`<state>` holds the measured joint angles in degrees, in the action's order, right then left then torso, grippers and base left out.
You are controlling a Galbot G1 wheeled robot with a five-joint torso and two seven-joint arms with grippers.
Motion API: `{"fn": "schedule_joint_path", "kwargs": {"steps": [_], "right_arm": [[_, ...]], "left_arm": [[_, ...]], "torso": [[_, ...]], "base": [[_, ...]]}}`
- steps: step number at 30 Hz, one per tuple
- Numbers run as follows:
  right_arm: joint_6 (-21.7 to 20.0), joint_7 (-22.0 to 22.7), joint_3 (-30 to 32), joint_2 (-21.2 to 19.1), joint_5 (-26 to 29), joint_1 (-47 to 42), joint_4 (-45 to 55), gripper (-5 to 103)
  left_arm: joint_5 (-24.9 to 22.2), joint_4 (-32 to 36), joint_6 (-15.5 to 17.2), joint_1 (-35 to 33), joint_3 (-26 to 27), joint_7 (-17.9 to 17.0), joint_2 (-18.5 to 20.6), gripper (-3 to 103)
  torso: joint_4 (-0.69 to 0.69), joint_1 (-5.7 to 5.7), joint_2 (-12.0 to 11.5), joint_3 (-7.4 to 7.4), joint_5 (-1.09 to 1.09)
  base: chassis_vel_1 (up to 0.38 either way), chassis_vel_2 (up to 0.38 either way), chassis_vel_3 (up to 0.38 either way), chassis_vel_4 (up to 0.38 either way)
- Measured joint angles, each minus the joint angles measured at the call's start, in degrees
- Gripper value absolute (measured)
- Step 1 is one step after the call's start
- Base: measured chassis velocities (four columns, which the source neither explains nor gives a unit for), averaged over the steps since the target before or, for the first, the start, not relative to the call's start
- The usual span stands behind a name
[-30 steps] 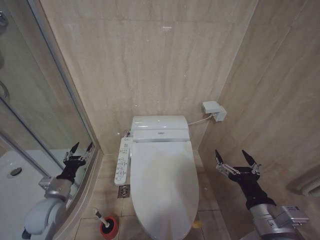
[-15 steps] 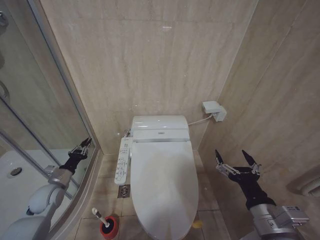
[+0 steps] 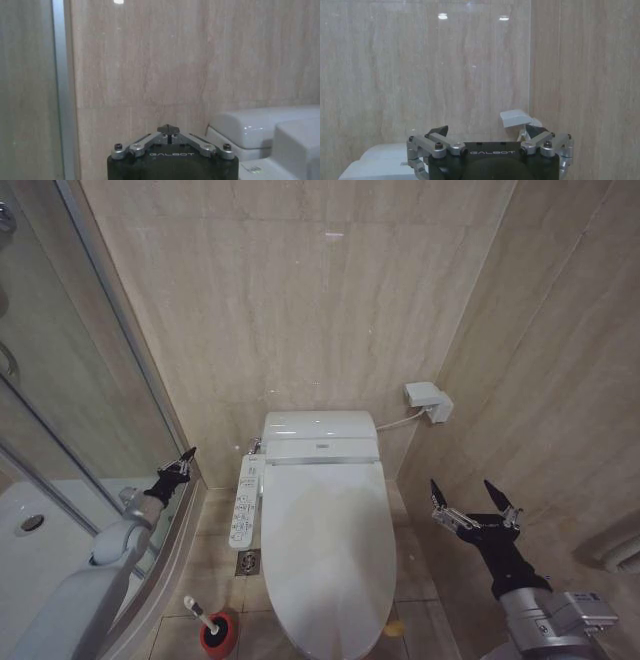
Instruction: Open the toilet lid, clean the toilet bowl with a toilet brush, close the toilet lid, and flush.
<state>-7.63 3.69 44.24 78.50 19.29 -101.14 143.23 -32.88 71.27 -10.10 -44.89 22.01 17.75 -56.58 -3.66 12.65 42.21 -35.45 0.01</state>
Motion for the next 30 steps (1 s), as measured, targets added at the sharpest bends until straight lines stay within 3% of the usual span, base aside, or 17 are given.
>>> {"fn": "schedule_joint_path", "kwargs": {"steps": [9, 13, 30], "right_arm": [[0.0, 0.0, 0.0, 0.0, 0.0, 0.0, 0.0, 100], [0.0, 0.0, 0.0, 0.0, 0.0, 0.0, 0.0, 100], [0.0, 0.0, 0.0, 0.0, 0.0, 0.0, 0.0, 100]], "left_arm": [[1.2, -12.0, -3.1, 11.9, -7.9, 3.8, -1.2, 0], [1.2, -13.8, -3.4, 13.4, -9.9, 4.6, -1.7, 0], [1.3, -12.0, -4.1, 11.8, -10.9, 5.9, -3.7, 0]], "torso": [[-0.01, 0.00, 0.0, 0.00, 0.00], [-0.01, 0.00, 0.0, 0.00, -0.01], [-0.01, -0.01, 0.0, 0.01, -0.01]], "base": [[0.000, 0.000, 0.000, 0.000], [0.000, 0.000, 0.000, 0.000], [-0.034, 0.034, 0.034, -0.028]]}}
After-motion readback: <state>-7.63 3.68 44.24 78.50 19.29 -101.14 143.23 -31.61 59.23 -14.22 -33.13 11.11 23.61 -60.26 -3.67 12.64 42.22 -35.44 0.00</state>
